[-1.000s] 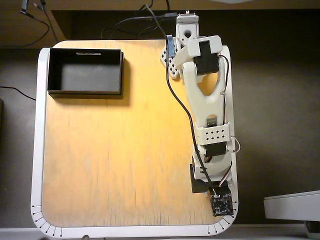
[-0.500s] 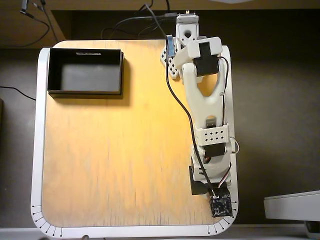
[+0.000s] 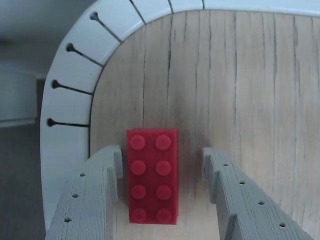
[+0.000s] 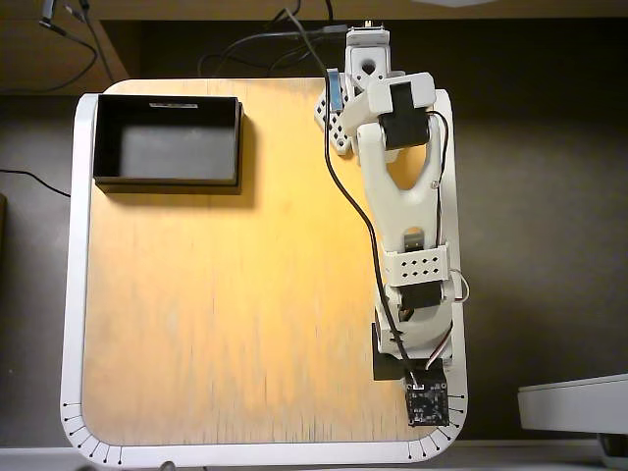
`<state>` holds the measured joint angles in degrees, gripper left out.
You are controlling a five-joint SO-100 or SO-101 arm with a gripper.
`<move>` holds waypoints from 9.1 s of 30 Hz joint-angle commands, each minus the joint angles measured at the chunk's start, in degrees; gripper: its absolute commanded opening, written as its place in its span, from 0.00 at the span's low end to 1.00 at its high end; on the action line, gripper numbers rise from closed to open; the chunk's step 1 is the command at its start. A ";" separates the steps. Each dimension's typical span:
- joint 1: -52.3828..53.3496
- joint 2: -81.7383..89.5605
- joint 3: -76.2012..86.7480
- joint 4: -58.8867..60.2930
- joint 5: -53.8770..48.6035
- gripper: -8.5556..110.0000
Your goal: Grasp a lego block and put it in the bin.
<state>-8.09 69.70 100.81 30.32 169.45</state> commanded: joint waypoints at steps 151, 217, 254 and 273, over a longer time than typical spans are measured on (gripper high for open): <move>91.49 39.20 3.25 36.30 21.97 0.25; 5.62 114.96 74.09 12.48 8.44 0.07; 2.55 119.27 81.04 46.32 1.05 0.07; 2.55 119.27 81.04 46.32 0.62 0.07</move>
<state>-4.04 183.60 172.79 76.38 170.24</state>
